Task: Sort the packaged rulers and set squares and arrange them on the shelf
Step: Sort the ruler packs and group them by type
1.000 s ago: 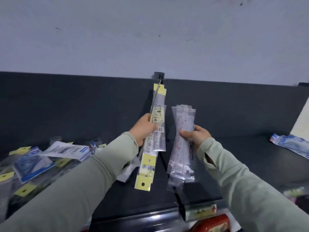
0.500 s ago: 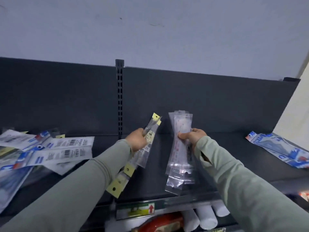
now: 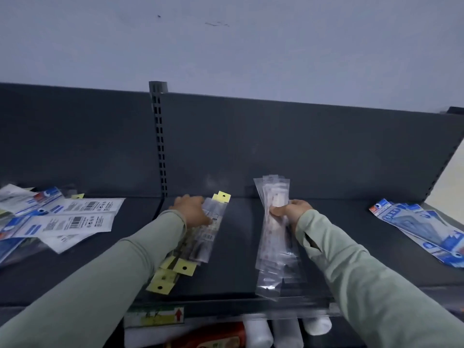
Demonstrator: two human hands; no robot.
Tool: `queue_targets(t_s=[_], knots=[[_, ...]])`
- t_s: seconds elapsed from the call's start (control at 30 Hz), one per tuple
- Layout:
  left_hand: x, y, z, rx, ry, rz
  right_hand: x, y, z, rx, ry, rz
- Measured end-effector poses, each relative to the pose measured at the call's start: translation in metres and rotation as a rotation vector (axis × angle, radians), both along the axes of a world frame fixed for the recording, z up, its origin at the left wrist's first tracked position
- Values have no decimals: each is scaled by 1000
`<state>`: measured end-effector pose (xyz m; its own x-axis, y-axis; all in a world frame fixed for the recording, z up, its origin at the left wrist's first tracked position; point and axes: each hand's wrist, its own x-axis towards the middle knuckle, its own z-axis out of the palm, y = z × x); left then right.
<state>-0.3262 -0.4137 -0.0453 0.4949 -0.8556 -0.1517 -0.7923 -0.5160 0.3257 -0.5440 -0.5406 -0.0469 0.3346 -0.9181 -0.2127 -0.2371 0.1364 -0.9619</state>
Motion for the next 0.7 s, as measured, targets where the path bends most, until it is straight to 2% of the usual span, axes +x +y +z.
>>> queue_targets(t_s=[0.07, 0.13, 0.2, 0.27, 0.43, 0.57, 0.7], knots=[[-15, -10, 7, -150, 131, -81, -4, -3, 1, 9, 16, -6], [-42, -21, 13, -285, 401, -184, -9, -5, 3, 12, 10, -25], [-73, -30, 19, -291, 659, -276, -16, 1, 15, 2, -1, -43], [-100, -40, 21, -215, 777, -325, -25, 0, 23, 12, -34, -67], [-152, -71, 22, -255, 891, -240, -60, -32, 16, 26, -144, -127], [-190, -100, 20, -285, 877, -219, -101, -61, 17, 20, -56, -107], [-224, -133, 8, -320, 778, -205, -148, -79, 20, 56, -1, -76]])
